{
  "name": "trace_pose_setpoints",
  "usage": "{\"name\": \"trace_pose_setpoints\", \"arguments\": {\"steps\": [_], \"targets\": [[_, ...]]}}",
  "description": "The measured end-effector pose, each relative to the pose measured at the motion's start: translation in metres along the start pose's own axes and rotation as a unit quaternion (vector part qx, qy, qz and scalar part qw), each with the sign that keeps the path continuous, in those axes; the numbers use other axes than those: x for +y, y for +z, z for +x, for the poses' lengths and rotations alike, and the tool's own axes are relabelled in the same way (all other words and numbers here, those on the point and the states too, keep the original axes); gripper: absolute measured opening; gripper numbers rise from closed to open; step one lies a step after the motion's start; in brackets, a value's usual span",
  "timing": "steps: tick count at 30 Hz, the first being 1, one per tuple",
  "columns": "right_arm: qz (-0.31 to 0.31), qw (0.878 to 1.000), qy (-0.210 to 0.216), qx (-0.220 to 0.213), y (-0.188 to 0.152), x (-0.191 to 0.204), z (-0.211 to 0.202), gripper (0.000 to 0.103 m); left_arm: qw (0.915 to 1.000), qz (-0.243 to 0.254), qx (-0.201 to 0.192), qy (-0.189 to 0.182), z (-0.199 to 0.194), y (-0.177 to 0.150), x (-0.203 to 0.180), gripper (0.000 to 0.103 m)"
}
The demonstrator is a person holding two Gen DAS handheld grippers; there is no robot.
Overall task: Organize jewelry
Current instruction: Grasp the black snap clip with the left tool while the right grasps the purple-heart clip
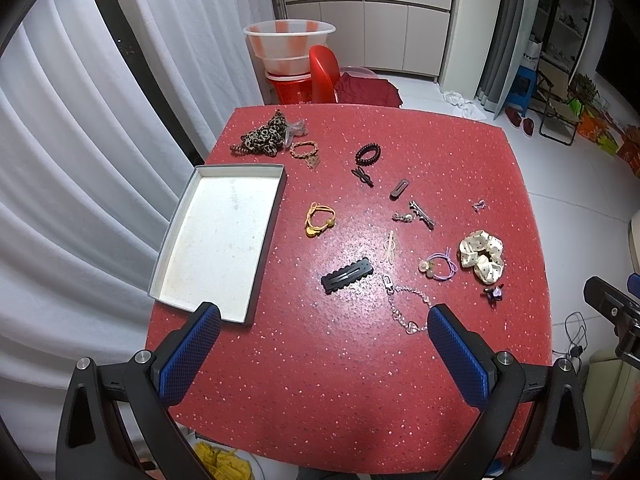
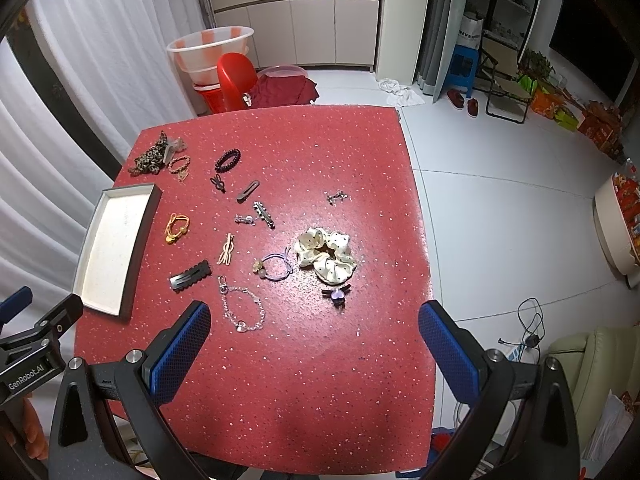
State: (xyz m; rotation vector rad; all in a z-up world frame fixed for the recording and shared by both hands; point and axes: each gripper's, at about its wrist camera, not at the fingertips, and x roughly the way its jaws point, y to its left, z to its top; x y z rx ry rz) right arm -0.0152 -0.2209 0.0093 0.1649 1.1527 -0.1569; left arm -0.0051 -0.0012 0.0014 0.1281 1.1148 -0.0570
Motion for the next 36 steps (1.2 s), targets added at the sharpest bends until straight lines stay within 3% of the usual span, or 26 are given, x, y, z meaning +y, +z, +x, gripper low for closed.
{"name": "trace_pose_setpoints", "arguments": {"steps": [10, 19, 26, 36], "targets": [[0.021, 0.999, 0.01, 0.035, -0.011, -0.018, 0.025, 0.103, 0.9994, -0.002, 0.033, 0.0, 0.032, -0.01, 0.002, 0.103], [0.037, 0.996, 0.003, 0.085, -0.029, -0.036, 0.068, 0.103, 0.9973, 0.031, 0.066, -0.011, 0.092, -0.024, -0.006, 0.103], [0.034, 0.994, -0.01, 0.106, -0.028, -0.041, 0.114, 0.103, 0.996, 0.04, 0.075, -0.027, 0.149, -0.014, -0.008, 0.103], [0.031, 0.99, -0.014, 0.134, -0.02, -0.04, 0.186, 0.103, 0.993, 0.093, 0.066, -0.03, 0.214, -0.003, -0.018, 0.103]]}}
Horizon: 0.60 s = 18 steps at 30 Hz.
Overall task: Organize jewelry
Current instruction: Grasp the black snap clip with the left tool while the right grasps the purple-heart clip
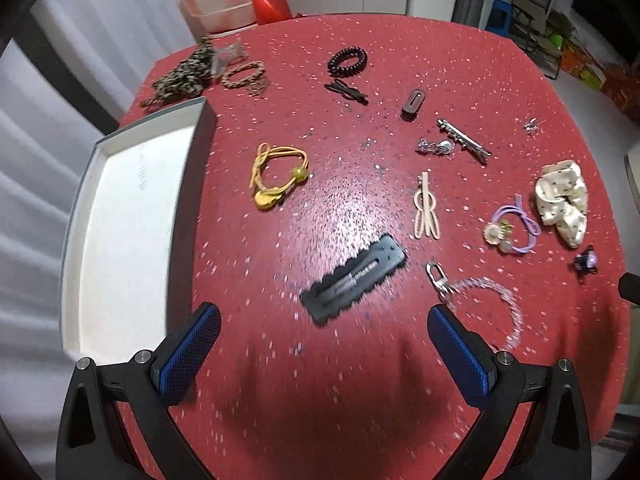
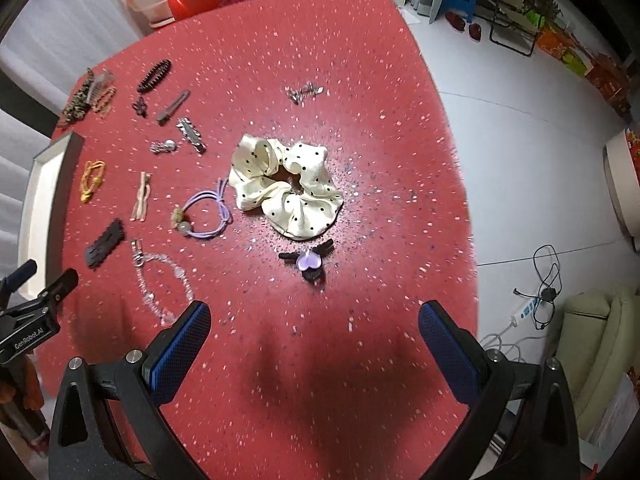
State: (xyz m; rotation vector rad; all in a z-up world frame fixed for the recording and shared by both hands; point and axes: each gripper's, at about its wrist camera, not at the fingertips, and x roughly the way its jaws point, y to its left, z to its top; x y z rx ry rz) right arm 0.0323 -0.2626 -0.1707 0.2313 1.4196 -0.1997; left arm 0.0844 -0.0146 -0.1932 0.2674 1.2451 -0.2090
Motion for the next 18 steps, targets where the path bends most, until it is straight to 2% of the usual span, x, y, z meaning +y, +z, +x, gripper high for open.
{"name": "trace_pose_setpoints", "arguments": {"steps": [7, 14, 18], "targets": [[0.01, 1.0, -0.004, 0.011, 0.005, 0.001, 0.042, 0.103, 0.9996, 0.025, 0.002, -0.01, 0.037, 0.009, -0.002, 0.103], [0.032, 0.999, -0.009, 0.007, 0.008, -0.004, 0.066, 0.103, 0.9993, 0.031, 0.007, -0.021, 0.058, 0.012, -0.003, 0.103], [0.03, 1.0, -0.008, 0.002, 0.012, 0.001, 0.071, 0.096, 0.9992, 0.022, 0.004, -0.032, 0.06, 0.012, -0.004, 0.103]]}}
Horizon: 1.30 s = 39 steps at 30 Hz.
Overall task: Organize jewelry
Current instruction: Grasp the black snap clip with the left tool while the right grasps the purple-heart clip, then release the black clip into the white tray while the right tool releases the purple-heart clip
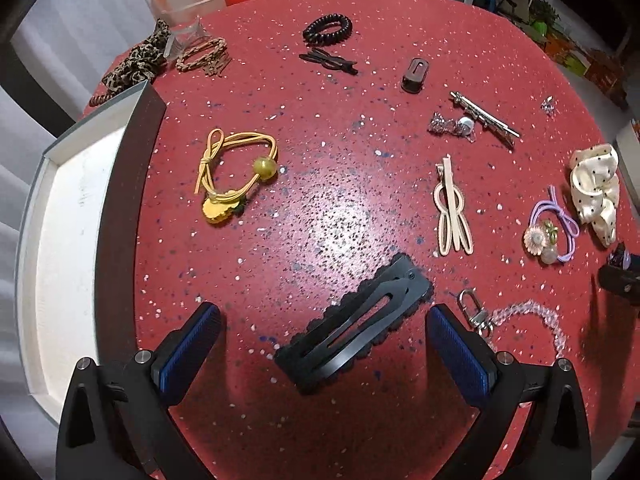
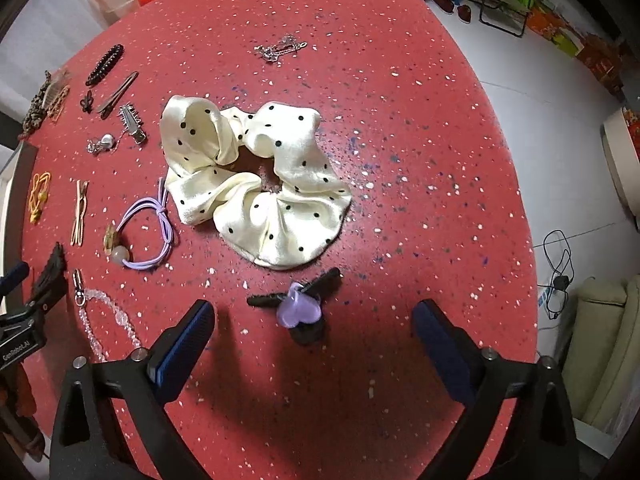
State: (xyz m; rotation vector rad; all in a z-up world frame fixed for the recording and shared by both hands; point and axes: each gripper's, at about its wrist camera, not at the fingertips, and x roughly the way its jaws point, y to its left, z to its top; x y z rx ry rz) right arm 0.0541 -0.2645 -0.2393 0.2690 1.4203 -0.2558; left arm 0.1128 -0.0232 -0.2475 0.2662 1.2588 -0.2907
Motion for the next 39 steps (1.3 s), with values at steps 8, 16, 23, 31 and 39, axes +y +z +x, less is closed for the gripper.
{"name": "trace_pose_setpoints", "arguments": {"steps": [8, 16, 23, 31, 39], "targets": [[-0.033, 0.999, -0.016, -0.023, 0.004, 0.02, -0.003, 0.067, 0.9994, 0.016, -0.008, -0.031, -0.009, 0.001, -0.016, 0.064], [-0.02, 1.0, -0.002, -0.022, 0.007, 0.019, -0.007, 0.04, 0.9987, 0.008, 0.008, -0.05, -0.014, 0.002, -0.024, 0.043], [-0.006, 0.999, 0.031, -0.014, 0.007, 0.007, -0.018, 0.04, 0.9981, -0.023, 0.016, -0.056, -0.026, 0.002, -0.011, 0.035], [-0.004, 0.999, 0.053, -0.004, -0.009, -0.004, -0.046, 0.04, 0.9977, -0.035, 0.011, -0.056, -0.055, -0.007, -0.016, 0.035], [-0.009, 0.997, 0.072, 0.005, -0.023, -0.004, -0.064, 0.04, 0.9973, -0.043, 0.004, -0.06, -0.092, -0.026, -0.021, 0.035]]}}
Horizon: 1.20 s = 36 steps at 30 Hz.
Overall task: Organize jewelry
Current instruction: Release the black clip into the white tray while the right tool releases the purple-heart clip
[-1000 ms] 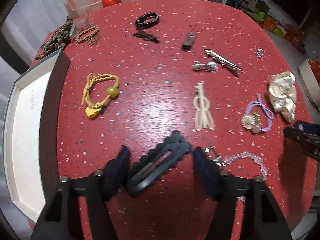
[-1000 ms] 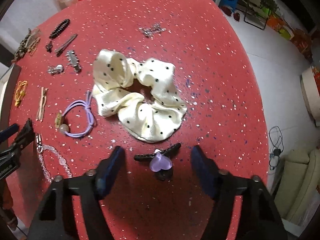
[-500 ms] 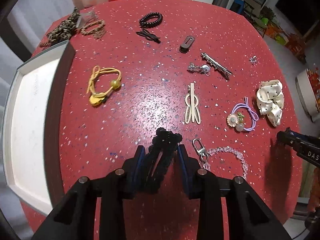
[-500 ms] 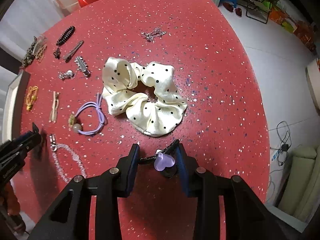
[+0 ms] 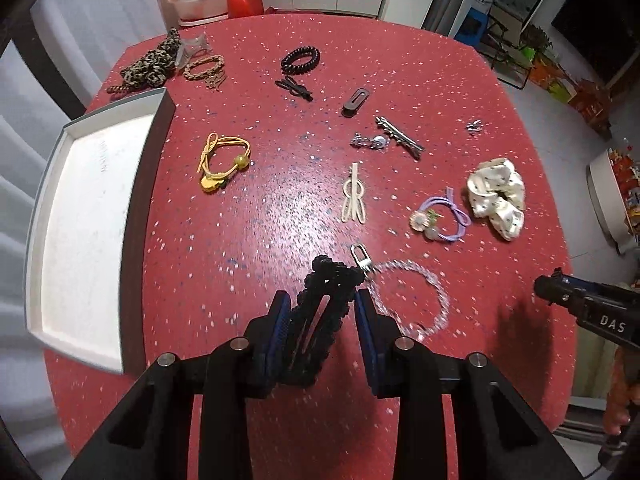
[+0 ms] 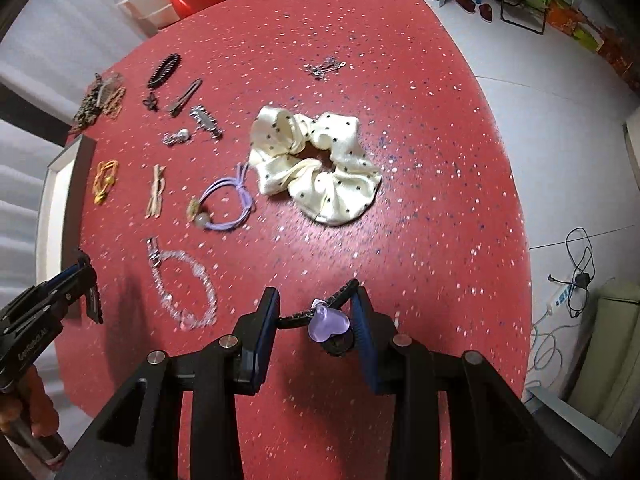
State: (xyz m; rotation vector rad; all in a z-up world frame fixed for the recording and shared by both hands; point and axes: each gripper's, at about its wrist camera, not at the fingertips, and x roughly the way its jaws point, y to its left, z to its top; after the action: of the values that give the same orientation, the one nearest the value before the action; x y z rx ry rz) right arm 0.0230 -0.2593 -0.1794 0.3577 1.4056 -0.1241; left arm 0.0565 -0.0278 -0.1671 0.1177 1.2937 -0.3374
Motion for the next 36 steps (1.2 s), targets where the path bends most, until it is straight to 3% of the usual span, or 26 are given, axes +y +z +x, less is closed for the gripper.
{"name": "trace_pose_setpoints", "arguments": {"steps": [9, 17, 27, 36], "targets": [[-0.021, 0.999, 0.024, -0.003, -0.011, 0.019, -0.022, 0.04, 0.9993, -0.027, -0.018, 0.017, -0.041, -0.021, 0.004, 0.035], [-0.049, 0.998, 0.033, -0.022, -0.012, 0.052, -0.046, 0.04, 0.9977, -0.049, -0.043, 0.017, -0.071, -0.03, 0.03, 0.035], [-0.07, 0.996, 0.039, -0.04, -0.015, 0.145, -0.049, 0.04, 0.9963, -0.056, -0.065, 0.008, -0.096, -0.029, 0.113, 0.035], [-0.099, 0.993, 0.056, -0.042, -0.009, 0.25, -0.03, 0.04, 0.9945, -0.074, -0.07, 0.026, -0.096, -0.029, 0.202, 0.035]]}}
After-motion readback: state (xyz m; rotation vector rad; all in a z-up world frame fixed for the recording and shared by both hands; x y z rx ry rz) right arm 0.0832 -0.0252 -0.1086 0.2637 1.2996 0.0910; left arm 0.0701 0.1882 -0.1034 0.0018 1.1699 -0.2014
